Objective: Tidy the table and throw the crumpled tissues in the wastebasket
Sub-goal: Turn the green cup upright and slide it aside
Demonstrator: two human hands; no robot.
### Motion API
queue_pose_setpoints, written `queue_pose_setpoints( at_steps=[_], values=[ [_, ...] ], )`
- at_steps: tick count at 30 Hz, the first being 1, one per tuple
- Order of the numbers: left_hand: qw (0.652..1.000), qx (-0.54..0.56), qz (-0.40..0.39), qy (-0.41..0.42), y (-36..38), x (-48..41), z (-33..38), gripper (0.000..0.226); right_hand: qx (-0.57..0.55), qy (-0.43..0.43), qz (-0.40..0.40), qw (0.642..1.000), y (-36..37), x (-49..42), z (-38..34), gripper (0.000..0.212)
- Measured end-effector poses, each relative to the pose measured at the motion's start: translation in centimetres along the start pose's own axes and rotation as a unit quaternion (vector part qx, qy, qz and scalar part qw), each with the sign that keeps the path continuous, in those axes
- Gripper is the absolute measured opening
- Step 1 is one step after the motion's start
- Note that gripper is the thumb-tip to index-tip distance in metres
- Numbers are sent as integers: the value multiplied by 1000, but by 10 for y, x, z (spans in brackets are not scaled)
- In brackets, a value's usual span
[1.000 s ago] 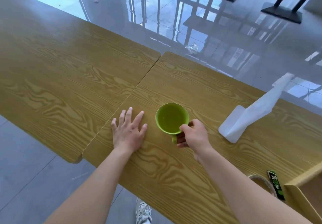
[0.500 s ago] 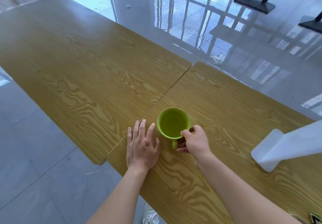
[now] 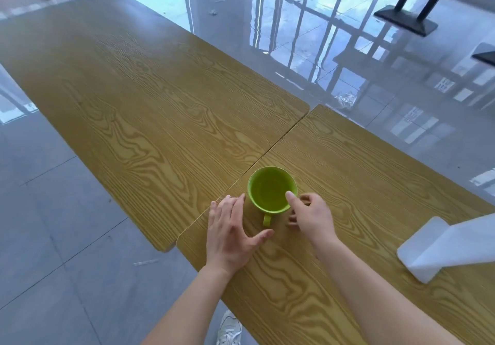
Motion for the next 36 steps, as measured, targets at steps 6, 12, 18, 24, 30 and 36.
queue_pose_setpoints(
  at_steps=[6,12,18,24,30,36],
  values=[
    [998,52,27,-32,-8,-3,12,71,16,-89,-36,995,5,-24,-24,41],
    [997,65,35,-28,-25,-6,3,35,-44,-58,-34,997,16,-18,-21,20],
    [997,69,33,-21,-40,-11,-1,29,-64,-28,-27,997,21,-13,-22,18],
    [995,76,36,-44,-48,-14,-5,28,-60,-23,-23,998,27,-10,-26,22],
    [995,79,28,-54,-51,-13,-8,11,-78,10,-17,997,31,-7,-27,18],
    [995,87,21,-44,-56,-8,-15,11,-76,7,-23,997,34,0,-25,16]
  ],
)
Point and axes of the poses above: each hand's wrist, its own x-axis away from the middle knuckle, its own y-axis out of the palm, z = x × y, the point moved 1 cm from there along -x, towards the middle knuckle, and after that the axes turned 6 degrees about z, right-handed, at the moved point
